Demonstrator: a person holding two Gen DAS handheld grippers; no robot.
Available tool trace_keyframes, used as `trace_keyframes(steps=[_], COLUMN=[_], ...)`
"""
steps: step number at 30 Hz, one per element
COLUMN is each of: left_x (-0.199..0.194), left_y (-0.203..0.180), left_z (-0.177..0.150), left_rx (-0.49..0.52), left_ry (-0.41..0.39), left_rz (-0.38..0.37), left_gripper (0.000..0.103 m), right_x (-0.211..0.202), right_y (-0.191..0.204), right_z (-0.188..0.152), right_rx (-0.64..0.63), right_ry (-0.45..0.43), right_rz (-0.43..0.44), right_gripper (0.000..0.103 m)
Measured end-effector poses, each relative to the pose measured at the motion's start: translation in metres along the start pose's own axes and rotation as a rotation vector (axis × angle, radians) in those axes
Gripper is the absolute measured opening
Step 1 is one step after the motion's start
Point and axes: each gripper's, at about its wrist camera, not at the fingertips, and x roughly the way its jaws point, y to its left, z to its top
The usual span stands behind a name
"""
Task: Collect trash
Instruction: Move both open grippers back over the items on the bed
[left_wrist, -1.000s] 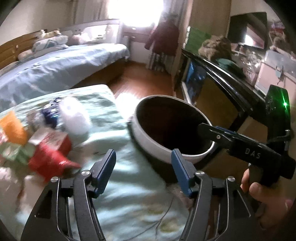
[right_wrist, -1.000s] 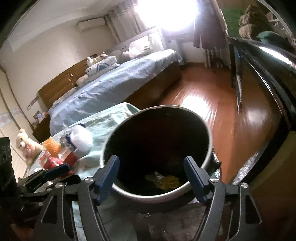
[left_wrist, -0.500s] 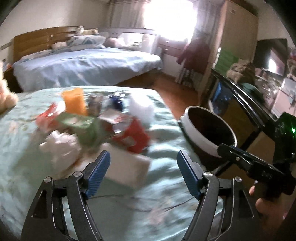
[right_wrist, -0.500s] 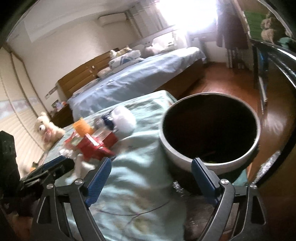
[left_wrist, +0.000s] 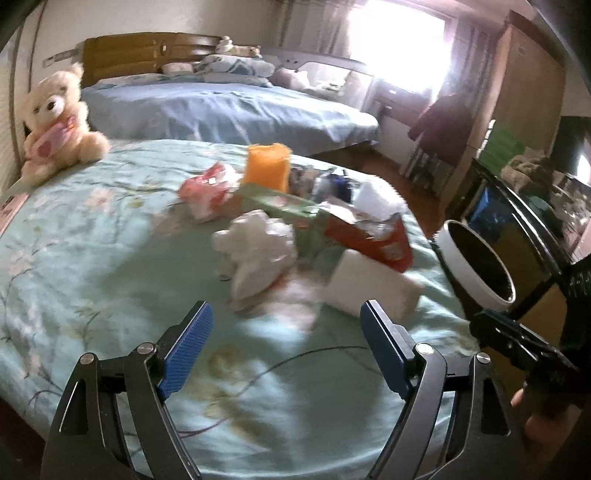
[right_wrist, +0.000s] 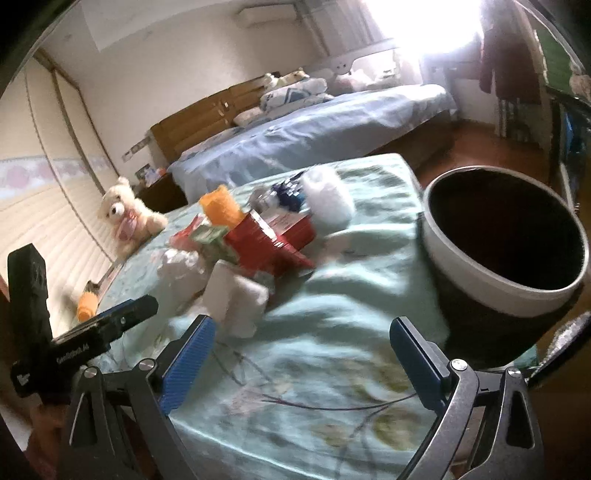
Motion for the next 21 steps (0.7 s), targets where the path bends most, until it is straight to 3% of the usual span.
trace_keyframes(steps=[13,21], left_x=[0.016,0.041], left_y=[0.032,0.039], left_z=[-0.002,0.011], left_rx=[-0.006,0.012], left_ry=[0.042,0.071], left_rz=[0.046,0.033], left_gripper=[0.084,0.084], right_x=[0.035,0.050], right_y=[0.031,0.035], right_z=[-0.006,0.002], right_rx=[-0.049,-0.040], right_ry=[0.071,0.075], right_rz=[0.043,0.050], right_gripper=[0.097,0.096])
